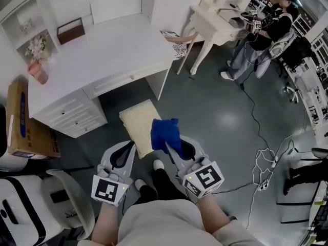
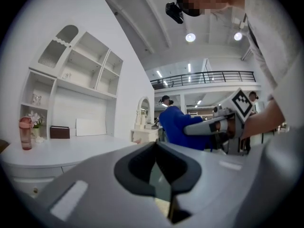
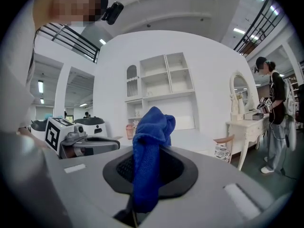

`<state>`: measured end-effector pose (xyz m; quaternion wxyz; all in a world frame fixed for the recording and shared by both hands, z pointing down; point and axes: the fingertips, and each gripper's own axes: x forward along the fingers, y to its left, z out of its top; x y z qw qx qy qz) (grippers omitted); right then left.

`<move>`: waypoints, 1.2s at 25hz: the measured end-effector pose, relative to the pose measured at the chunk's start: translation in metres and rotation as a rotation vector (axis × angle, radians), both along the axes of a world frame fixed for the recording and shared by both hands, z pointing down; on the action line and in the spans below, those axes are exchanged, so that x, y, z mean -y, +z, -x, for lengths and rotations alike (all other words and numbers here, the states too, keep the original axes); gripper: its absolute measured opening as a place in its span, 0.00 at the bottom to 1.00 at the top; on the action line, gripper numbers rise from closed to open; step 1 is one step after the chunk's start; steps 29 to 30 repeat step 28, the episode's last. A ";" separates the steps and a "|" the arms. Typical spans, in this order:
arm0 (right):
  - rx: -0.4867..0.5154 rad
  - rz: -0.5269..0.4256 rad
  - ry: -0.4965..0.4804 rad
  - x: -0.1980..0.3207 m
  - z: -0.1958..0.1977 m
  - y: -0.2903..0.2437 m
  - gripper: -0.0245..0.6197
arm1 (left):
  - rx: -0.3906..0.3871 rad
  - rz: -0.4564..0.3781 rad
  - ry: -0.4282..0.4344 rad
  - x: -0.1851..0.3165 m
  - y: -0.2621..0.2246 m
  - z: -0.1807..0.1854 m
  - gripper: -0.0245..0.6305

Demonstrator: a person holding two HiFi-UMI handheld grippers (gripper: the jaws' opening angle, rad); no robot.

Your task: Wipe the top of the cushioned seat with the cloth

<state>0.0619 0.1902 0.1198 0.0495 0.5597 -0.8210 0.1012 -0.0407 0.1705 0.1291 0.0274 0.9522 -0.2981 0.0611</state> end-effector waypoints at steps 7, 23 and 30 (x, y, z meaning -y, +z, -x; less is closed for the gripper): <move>-0.011 -0.036 -0.005 -0.009 0.006 -0.014 0.13 | 0.003 -0.021 0.013 -0.008 -0.006 0.000 0.04; -0.018 -0.071 -0.020 -0.016 0.021 -0.025 0.13 | -0.022 -0.028 -0.006 -0.018 -0.017 0.013 0.04; -0.017 -0.076 -0.020 -0.019 0.025 -0.028 0.13 | -0.025 -0.027 -0.010 -0.020 -0.018 0.017 0.04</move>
